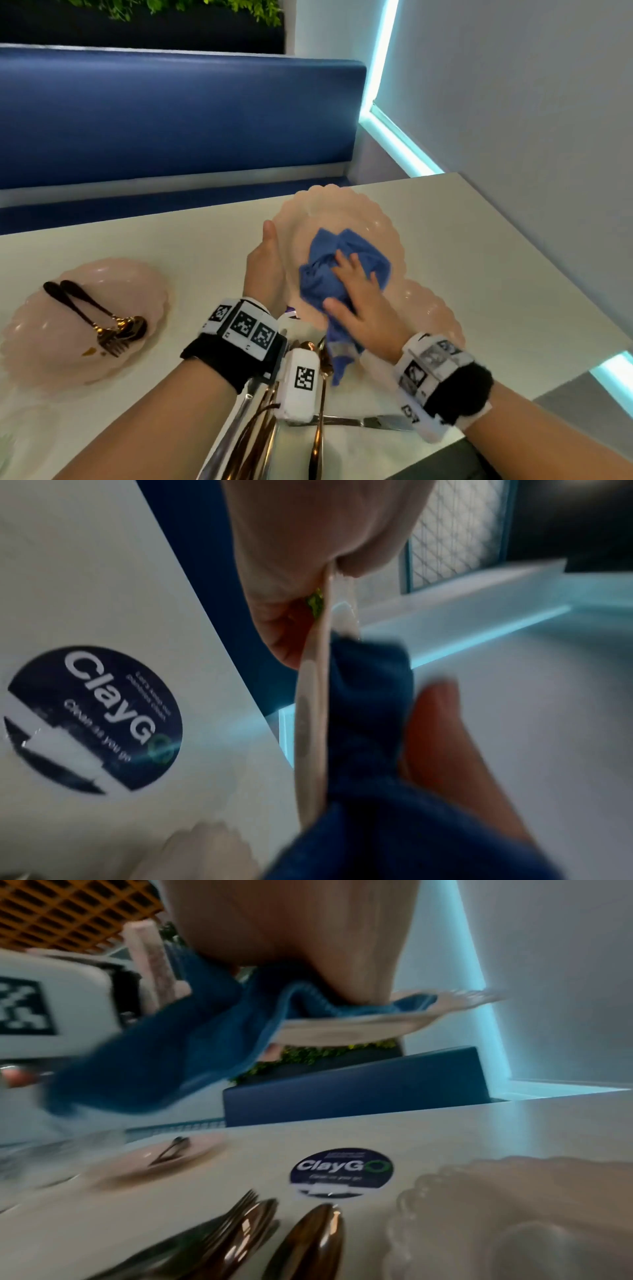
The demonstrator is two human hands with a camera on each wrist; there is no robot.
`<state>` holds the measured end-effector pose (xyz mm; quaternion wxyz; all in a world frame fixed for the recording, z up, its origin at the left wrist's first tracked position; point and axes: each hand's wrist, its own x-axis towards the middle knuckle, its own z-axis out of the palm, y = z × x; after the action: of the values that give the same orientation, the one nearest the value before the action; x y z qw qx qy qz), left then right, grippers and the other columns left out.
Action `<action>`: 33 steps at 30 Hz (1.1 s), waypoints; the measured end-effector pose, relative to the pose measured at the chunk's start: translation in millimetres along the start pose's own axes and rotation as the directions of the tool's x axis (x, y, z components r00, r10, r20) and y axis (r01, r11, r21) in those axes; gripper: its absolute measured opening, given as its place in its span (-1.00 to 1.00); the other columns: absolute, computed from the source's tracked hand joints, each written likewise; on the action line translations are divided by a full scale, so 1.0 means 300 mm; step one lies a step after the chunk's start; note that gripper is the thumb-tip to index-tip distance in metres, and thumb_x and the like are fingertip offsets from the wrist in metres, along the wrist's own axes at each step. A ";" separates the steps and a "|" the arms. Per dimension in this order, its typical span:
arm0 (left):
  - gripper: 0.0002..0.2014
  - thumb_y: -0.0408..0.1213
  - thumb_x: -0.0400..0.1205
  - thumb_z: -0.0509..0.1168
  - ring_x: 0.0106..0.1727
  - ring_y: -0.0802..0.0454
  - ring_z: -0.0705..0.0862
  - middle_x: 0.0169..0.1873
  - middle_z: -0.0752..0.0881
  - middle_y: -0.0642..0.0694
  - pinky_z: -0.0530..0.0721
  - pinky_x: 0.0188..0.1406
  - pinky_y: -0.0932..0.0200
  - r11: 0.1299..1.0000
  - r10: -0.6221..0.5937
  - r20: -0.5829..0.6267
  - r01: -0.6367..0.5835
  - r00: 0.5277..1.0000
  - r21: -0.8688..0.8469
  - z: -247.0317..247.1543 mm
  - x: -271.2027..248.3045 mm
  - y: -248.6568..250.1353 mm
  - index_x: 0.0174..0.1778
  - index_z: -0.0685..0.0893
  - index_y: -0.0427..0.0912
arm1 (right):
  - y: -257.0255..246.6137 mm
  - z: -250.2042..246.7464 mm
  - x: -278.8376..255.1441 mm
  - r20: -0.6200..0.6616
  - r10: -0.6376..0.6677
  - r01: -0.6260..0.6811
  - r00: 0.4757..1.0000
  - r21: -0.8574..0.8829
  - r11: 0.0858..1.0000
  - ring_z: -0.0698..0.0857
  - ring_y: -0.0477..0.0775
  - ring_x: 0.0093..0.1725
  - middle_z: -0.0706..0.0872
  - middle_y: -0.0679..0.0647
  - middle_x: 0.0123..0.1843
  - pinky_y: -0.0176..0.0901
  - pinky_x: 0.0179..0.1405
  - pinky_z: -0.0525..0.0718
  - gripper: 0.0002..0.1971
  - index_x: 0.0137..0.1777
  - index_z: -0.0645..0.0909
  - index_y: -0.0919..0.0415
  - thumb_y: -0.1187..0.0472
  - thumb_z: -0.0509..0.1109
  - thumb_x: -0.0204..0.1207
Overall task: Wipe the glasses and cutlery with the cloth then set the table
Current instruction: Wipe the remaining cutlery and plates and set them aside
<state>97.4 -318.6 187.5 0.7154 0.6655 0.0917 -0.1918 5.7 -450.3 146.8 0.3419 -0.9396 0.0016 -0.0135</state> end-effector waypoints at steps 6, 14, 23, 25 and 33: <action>-0.44 0.20 0.67 -0.09 -0.01 -0.11 0.74 -0.07 0.79 -0.23 0.68 0.14 -0.05 0.995 0.011 0.070 -0.019 0.997 0.101 0.128 -0.036 -0.066 -0.09 0.71 -0.10 | 0.006 -0.072 0.067 0.003 0.016 -0.015 1.000 -0.187 0.982 -0.18 -0.08 0.65 -0.01 -0.02 0.71 0.22 0.61 -0.21 -0.42 0.63 0.11 0.05 0.09 0.20 0.64; -0.60 0.19 0.67 -0.04 -0.14 0.08 0.58 -0.04 0.64 -0.02 0.53 -0.09 0.13 0.998 0.004 -0.023 -0.002 1.000 0.063 0.173 -0.032 -0.061 0.15 0.50 0.00 | 0.291 -0.197 -0.076 -0.060 0.085 -0.093 0.995 -0.142 0.985 0.51 0.16 0.37 0.59 0.09 0.35 0.32 0.42 0.37 -0.55 0.32 0.52 0.11 -0.05 0.09 0.53; -0.43 0.06 0.73 -0.06 0.29 -0.17 0.57 0.28 0.61 -0.21 0.49 0.35 0.05 0.981 0.026 -0.090 -0.008 0.996 0.193 0.299 -0.028 -0.204 0.38 0.52 -0.34 | 0.214 -0.075 -0.242 0.024 0.047 -0.051 0.999 0.212 0.976 0.51 -0.20 0.05 0.61 0.00 0.11 -0.52 0.09 0.40 -0.64 0.31 0.52 0.23 0.08 0.22 0.58; -0.49 -0.01 0.74 -0.05 0.22 -0.11 0.59 0.20 0.63 -0.15 0.50 0.27 0.11 0.965 0.063 -0.024 -0.054 0.998 0.257 0.307 -0.020 -0.243 0.34 0.55 -0.32 | 0.239 -0.134 -0.244 0.021 0.147 -0.145 0.989 0.337 0.930 0.60 -0.25 0.04 0.64 -0.05 0.13 -0.50 0.09 0.47 -0.72 0.32 0.49 0.05 0.14 0.25 0.62; -0.76 -0.22 0.75 -0.03 -0.14 -0.09 0.50 -0.22 0.53 -0.19 0.38 -0.15 0.12 0.832 0.066 0.081 -0.100 0.994 0.546 0.305 0.018 -0.409 -0.06 0.46 -0.28 | 0.294 -0.398 -0.172 -0.216 0.413 -0.125 0.884 0.744 0.657 0.60 0.11 0.37 0.60 0.19 0.40 0.04 0.40 0.55 -0.42 0.47 0.40 0.20 -0.14 0.20 0.55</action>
<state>42.3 -414.7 81.6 0.5047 0.8400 -0.0173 -0.1985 -48.5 -594.1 180.4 0.6687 -0.7024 0.2021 -0.1364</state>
